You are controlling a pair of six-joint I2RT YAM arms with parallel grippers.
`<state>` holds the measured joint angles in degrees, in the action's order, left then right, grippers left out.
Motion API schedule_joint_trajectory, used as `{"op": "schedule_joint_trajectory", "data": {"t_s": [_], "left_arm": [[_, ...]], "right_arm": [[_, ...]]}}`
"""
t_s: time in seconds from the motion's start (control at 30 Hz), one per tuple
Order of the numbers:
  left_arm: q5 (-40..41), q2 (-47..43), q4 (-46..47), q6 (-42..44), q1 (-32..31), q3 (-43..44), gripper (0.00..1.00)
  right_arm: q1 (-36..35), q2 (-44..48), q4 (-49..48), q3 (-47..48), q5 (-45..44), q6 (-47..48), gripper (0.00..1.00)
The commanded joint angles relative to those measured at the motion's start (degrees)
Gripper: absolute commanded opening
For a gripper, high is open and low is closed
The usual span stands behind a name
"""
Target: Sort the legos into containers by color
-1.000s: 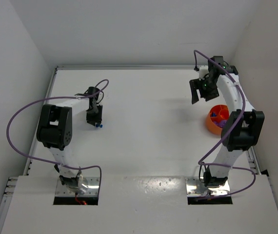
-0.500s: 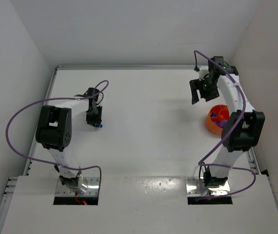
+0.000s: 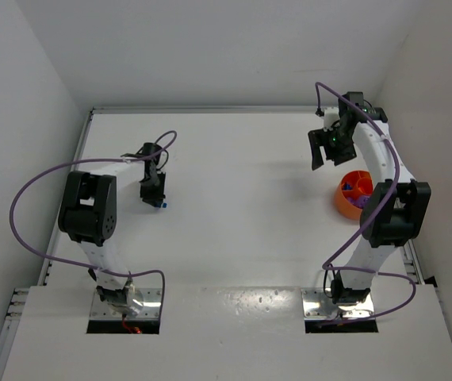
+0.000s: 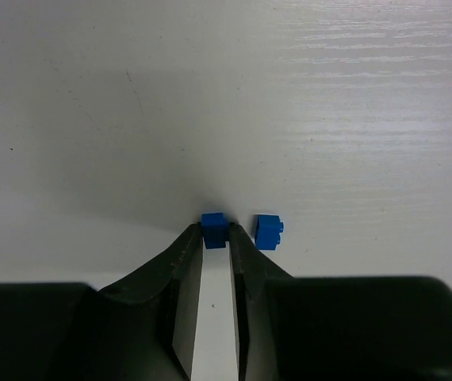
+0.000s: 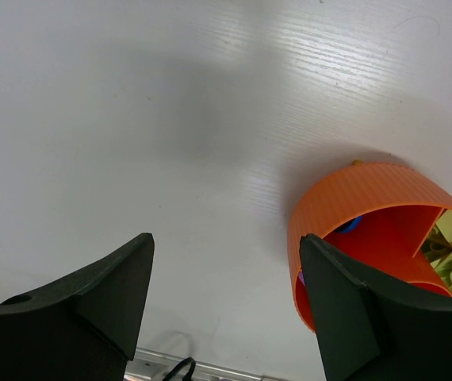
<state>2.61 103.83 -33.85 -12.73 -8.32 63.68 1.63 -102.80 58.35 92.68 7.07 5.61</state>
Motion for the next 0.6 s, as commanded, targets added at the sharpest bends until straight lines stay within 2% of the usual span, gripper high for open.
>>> {"op": "schedule_joint_trajectory", "data": {"t_s": [0.0,0.13,0.2,0.23,0.33,0.37,0.43,0.47,0.53,0.57], "left_arm": [[-0.4,1.7,-0.1,-0.3,0.0,1.0,0.25],[-1.6,2.8,-0.1,0.3,0.0,1.5,0.23],[-3.2,3.3,-0.1,1.0,0.5,1.5,0.18],[-4.2,2.6,0.6,1.7,0.5,1.5,0.12],[-13.6,-2.0,3.4,3.2,3.3,-0.2,0.0],[-20.2,-4.0,4.7,3.2,4.1,-1.8,0.0],[-28.1,-9.9,8.6,4.5,5.4,-3.1,0.0],[-35.1,-11.4,9.4,4.5,5.9,-3.1,0.0],[-43.1,-12.9,9.4,5.3,5.9,-2.2,0.0],[-51.4,-12.9,9.4,5.3,5.9,-1.6,0.0]], "right_arm": [[-0.4,2.4,-0.9,0.1,0.6,0.4,0.74],[-0.4,3.0,-0.9,-0.4,0.6,0.4,0.74],[-0.9,3.0,-0.9,-0.9,1.3,0.4,0.74],[-0.9,3.0,-0.9,-0.9,1.3,0.4,0.74],[-0.9,3.7,-0.9,-2.2,3.5,1.0,0.71],[-1.4,3.7,-0.9,-2.2,5.3,1.7,0.71],[-1.5,4.4,-0.9,-3.6,8.3,2.2,0.7],[-2.0,5.1,-0.9,-3.6,10.1,2.8,0.7],[-2.0,6.0,0.5,-5.1,16.9,3.5,0.7],[-2.5,6.8,0.5,-5.1,21.9,4.1,0.7]]}}
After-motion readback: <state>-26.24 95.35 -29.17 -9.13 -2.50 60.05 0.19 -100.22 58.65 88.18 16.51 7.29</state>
